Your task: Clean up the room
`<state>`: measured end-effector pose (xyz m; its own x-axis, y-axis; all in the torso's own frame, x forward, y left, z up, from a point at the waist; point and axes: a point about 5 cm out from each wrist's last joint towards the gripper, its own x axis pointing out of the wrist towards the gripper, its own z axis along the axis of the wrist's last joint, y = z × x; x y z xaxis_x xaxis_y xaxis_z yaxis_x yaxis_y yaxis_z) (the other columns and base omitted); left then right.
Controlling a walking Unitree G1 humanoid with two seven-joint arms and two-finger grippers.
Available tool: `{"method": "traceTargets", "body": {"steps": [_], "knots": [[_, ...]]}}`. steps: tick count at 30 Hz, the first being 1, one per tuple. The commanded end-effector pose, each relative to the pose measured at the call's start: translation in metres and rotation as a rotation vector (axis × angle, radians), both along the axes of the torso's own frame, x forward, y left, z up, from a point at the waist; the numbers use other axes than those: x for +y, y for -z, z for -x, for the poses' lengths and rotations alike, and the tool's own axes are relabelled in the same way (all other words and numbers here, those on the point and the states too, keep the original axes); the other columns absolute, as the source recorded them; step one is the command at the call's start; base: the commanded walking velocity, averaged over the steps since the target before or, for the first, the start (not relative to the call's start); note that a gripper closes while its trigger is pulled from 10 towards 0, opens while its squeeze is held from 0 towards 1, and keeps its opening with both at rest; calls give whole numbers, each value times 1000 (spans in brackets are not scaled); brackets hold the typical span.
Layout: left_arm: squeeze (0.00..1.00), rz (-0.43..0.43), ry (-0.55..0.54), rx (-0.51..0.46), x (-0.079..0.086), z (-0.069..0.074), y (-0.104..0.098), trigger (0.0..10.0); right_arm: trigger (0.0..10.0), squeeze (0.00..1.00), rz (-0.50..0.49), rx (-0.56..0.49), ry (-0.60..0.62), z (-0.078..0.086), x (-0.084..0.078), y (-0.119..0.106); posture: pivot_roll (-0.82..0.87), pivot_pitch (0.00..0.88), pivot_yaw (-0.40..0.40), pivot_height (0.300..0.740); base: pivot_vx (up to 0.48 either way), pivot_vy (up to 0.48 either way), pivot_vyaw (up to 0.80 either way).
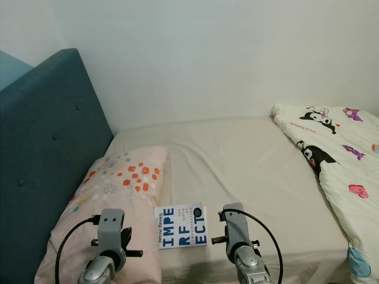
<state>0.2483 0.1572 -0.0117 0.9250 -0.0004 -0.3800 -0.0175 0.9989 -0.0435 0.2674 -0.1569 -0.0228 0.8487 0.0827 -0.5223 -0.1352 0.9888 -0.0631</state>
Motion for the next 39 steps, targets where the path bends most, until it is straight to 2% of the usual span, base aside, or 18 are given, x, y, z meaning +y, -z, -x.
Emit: {"method": "traceTargets", "body": {"steps": [1, 12, 19, 39], "knots": [[0, -25, 9, 2, 3, 3, 0, 10000, 10000, 0, -19, -15, 12, -2, 2, -2, -24, 49, 19, 740, 0, 0, 0], [0, -40, 35, -8, 1, 6, 0, 10000, 10000, 0, -26, -12, 7, -1, 2, -2, -23, 48, 17, 740, 0, 0, 0], [0, -34, 65, -52, -3, 4, -7, 10000, 10000, 0, -29, -6, 9, -1, 2, -1, -24, 48, 19, 740, 0, 0, 0], [0, -29, 68, -44, -2, 5, -6, 10000, 10000, 0, -30, 6, 6, 1, 2, 0, -22, 43, 14, 740, 0, -405, 0]]}}
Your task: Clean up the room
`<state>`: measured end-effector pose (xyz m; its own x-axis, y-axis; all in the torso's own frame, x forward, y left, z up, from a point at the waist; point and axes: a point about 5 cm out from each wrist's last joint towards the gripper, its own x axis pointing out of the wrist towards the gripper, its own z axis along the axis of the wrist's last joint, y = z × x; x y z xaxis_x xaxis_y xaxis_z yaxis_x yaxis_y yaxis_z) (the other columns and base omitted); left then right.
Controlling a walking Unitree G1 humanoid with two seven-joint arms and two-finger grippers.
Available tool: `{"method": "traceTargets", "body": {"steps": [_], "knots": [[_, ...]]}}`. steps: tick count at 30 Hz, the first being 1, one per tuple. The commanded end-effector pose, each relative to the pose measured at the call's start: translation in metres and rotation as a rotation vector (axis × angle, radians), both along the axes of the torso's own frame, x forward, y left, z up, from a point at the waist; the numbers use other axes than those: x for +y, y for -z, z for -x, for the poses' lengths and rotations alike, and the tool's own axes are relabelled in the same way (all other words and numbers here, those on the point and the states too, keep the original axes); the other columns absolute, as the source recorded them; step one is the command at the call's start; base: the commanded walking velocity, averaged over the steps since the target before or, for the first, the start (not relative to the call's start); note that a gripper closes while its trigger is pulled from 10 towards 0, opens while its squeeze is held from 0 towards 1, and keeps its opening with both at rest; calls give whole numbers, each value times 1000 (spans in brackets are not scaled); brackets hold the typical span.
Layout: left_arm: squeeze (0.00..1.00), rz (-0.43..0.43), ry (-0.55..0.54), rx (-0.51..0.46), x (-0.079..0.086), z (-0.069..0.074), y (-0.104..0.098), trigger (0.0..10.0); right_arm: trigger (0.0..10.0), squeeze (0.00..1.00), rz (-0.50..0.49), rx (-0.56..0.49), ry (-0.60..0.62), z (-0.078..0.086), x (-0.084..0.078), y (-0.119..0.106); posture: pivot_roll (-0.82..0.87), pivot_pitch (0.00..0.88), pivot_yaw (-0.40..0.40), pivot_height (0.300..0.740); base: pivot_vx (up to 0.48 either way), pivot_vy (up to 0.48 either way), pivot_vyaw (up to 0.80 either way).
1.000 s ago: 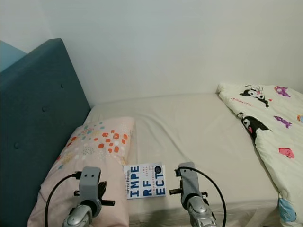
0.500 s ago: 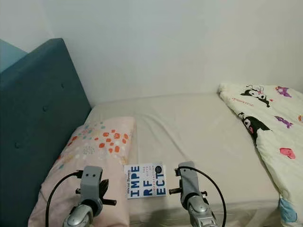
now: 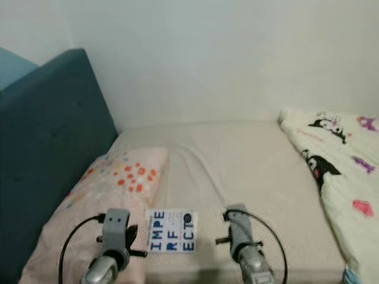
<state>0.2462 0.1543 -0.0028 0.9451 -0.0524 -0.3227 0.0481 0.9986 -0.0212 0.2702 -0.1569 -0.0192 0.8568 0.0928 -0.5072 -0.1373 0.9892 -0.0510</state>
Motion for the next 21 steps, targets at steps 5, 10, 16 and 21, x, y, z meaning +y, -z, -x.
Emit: {"method": "traceTargets", "body": {"steps": [5, 10, 16, 21], "knots": [[0, -9, 7, 18, 1, 3, 4, 10000, 10000, 0, -16, 24, 8, 4, 2, 4, -21, 40, 14, 740, 0, -444, 0], [0, -9, 8, 18, 1, 3, 3, 10000, 10000, 0, -16, 24, 7, 4, 2, 4, -21, 40, 13, 740, 0, -445, 0], [0, -10, 11, 19, 0, 3, 3, 10000, 10000, 0, -18, 29, 8, 4, 2, 4, -20, 45, 12, 740, 0, -447, 0], [0, -10, 11, 19, 1, 4, 3, 10000, 10000, 0, -18, 31, 8, 5, 2, 5, -20, 46, 12, 740, 0, -445, 0]]}}
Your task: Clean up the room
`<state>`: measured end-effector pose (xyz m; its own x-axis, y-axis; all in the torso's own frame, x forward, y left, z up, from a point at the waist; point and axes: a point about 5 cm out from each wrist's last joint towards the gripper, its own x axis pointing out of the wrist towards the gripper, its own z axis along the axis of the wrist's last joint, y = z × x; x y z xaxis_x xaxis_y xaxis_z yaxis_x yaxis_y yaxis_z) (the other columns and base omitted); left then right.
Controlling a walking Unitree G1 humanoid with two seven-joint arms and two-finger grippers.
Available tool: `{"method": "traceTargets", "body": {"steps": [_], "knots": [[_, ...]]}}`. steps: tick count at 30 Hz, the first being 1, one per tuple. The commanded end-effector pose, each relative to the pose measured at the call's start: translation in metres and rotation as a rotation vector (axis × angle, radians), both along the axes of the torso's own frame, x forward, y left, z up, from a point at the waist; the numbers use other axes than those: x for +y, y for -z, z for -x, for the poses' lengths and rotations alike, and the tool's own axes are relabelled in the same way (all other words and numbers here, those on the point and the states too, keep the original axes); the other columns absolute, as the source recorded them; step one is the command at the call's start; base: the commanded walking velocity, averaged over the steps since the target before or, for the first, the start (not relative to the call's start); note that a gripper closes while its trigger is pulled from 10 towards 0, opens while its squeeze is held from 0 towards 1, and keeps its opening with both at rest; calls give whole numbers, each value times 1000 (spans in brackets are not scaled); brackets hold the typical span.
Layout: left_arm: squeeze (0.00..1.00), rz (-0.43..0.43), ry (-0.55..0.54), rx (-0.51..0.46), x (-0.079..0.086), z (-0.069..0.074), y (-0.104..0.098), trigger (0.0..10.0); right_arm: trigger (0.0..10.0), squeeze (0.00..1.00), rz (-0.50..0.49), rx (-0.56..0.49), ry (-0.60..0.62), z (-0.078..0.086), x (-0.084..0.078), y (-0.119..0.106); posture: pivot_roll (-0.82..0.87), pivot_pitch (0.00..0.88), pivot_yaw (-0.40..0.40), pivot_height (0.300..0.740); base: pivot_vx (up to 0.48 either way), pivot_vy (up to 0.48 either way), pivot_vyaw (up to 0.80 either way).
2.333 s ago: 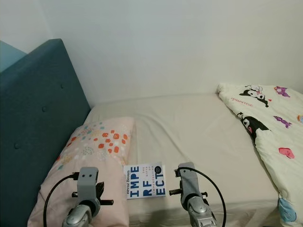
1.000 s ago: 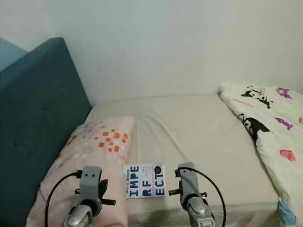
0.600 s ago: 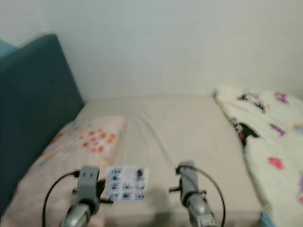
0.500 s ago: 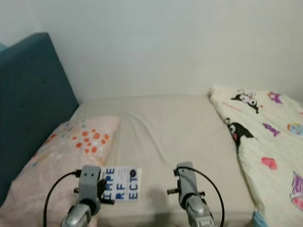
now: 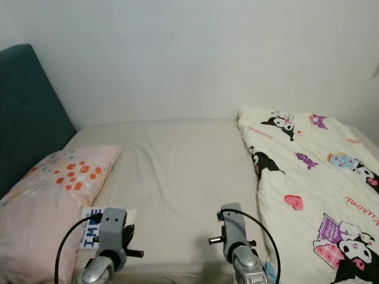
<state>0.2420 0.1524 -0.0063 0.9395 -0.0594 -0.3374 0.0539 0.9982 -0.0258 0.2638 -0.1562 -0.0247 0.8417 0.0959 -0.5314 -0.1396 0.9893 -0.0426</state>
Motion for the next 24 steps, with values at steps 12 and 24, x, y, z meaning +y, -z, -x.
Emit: {"method": "traceTargets", "body": {"steps": [12, 24], "knots": [[0, -14, 10, 7, 2, 0, 0, 10000, 10000, 0, -25, 1, 14, -1, 2, -1, -21, 50, 14, 740, 0, -446, 0], [0, -11, 12, 4, 1, 0, -1, 10000, 10000, 0, -22, 1, 8, -2, 2, -1, -20, 51, 15, 740, 0, -446, 0]]}}
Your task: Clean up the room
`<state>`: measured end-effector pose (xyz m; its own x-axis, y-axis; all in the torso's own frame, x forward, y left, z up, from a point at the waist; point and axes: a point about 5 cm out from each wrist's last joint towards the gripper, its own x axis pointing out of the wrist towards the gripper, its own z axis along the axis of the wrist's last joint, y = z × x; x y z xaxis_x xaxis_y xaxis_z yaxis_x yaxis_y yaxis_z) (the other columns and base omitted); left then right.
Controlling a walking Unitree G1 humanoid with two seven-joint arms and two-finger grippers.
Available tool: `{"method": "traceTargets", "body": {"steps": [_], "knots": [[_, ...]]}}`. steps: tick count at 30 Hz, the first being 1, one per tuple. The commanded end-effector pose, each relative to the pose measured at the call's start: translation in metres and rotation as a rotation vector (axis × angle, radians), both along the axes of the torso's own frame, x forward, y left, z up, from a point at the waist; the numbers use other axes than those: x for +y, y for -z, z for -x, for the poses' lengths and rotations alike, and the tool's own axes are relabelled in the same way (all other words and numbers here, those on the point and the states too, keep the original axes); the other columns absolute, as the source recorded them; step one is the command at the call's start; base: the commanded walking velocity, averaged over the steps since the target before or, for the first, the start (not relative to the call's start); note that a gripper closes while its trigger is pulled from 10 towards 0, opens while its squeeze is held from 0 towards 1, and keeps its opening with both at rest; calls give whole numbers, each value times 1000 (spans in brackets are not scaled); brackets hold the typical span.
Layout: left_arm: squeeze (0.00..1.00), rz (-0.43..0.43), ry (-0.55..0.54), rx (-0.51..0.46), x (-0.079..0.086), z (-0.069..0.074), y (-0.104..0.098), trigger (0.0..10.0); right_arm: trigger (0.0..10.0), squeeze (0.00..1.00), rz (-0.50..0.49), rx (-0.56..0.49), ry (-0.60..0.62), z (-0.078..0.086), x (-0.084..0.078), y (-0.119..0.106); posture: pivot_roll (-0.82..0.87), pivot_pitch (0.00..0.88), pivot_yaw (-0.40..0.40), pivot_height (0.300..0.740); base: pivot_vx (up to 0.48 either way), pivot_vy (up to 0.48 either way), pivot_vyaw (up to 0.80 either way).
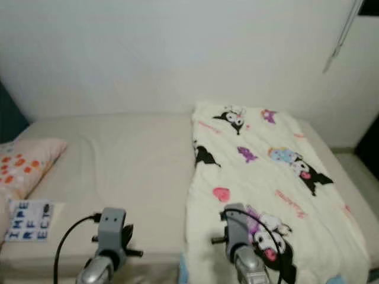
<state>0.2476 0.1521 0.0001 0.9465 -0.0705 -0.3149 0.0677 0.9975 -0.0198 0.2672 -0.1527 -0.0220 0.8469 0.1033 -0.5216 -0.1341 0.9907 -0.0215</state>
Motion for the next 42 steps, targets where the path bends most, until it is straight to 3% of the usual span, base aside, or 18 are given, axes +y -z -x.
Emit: {"method": "traceTargets", "body": {"steps": [1, 28, 42], "knots": [[0, -6, -1, 29, 2, 5, 6, 10000, 10000, 0, 1, 10, 2, 2, -1, 2, -21, 53, 15, 740, 0, -446, 0], [0, -6, 8, 36, 1, 7, 6, 10000, 10000, 0, 22, 4, -36, 2, 1, 1, -20, 62, 17, 740, 0, -447, 0], [0, -5, 12, 40, 0, 9, 7, 10000, 10000, 0, 25, 8, -47, 5, 2, 2, -20, 71, 15, 740, 0, -446, 623]]}}
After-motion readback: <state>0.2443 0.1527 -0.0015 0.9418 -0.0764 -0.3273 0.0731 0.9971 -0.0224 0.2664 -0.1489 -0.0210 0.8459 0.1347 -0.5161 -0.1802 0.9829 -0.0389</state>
